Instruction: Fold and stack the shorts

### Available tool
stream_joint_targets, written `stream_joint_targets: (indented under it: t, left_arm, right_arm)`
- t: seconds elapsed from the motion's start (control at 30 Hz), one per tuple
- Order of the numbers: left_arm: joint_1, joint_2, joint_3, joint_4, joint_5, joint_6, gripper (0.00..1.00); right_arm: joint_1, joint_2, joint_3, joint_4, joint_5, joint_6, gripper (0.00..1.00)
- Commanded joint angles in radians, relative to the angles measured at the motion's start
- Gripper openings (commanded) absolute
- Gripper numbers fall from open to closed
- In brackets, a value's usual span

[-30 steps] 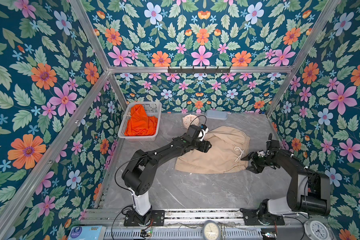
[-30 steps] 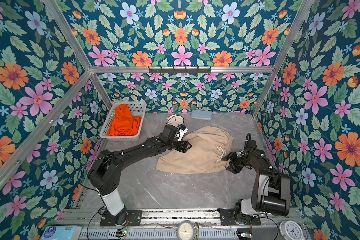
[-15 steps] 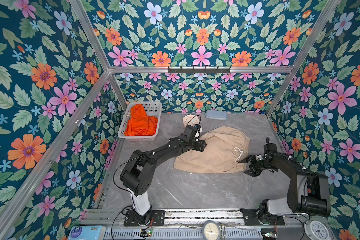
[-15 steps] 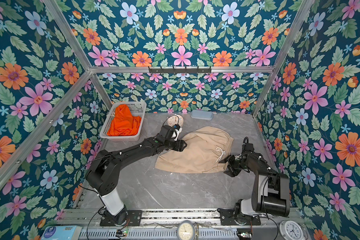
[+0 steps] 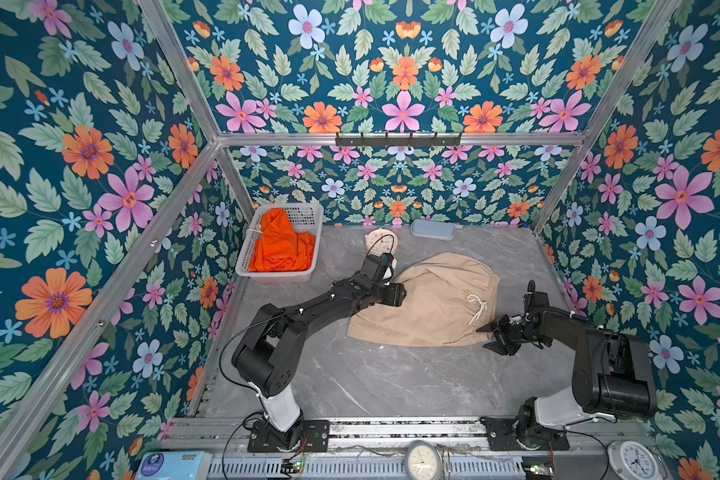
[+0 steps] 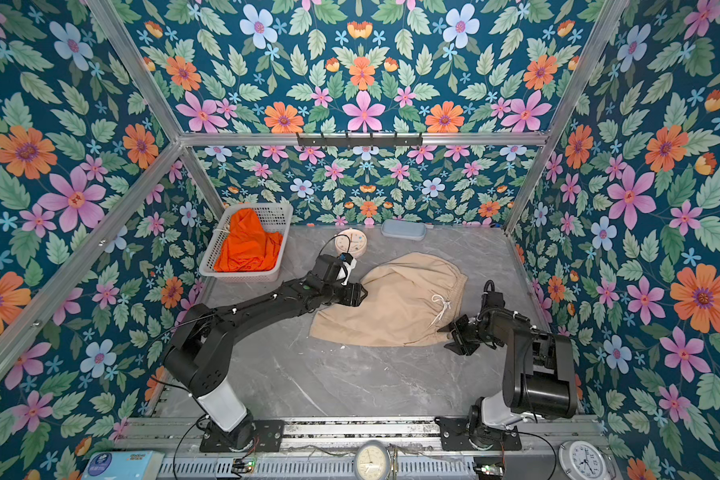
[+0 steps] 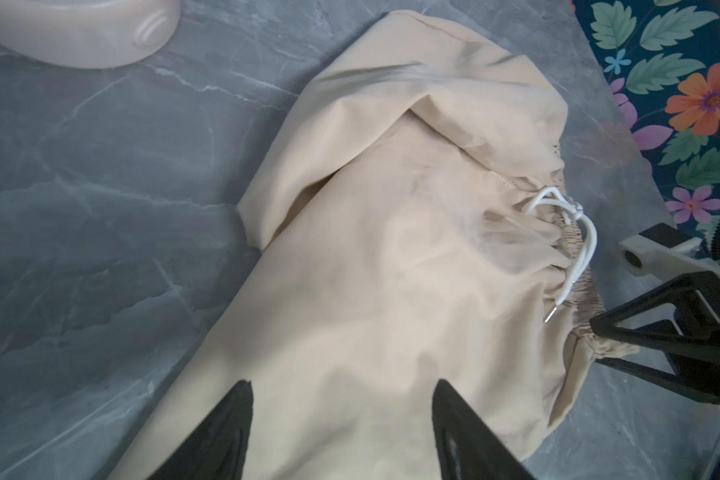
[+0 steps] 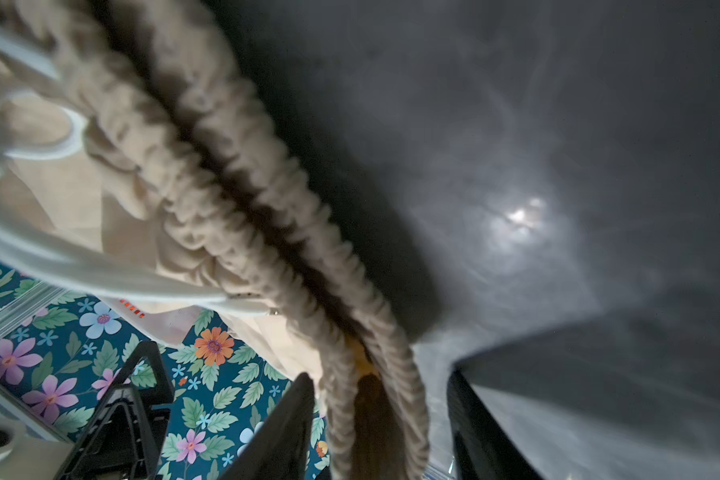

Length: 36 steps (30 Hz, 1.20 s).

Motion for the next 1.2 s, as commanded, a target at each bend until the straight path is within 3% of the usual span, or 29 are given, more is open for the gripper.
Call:
stream_joint_targets:
  t: [0.0,0.23,0.5,0.8,1.17]
  left_arm:
    - [0.013,-0.033,-0.029,0.028,-0.018,-0.014,0.7]
    - [0.064,-0.061,-0.12,0.085,0.028,-0.08,0.7]
    - [0.12,-0.191,-0.218,0.005,0.054,-0.135,0.69]
    - [0.146,-0.346,-0.4,-0.074,0.111,-0.348,0.61]
    - [0.171,-0.297,-0.446,-0.047,0.192,-0.298,0.53]
  right_arm:
    - [-0.004,0.034,0.01,0.052,0.024,0.01,0.4]
    - [-0.032,-0.051,0.104,-0.011,0.015,-0.062,0.16]
    - [-0.032,-0.052,0.303,-0.155,0.025,-0.132,0.14]
    - [-0.032,-0.018,0.325,-0.141,0.022,-0.139,0.14]
    - [-0.032,-0.026,0.281,-0.077,-0.02,-0.128,0.14]
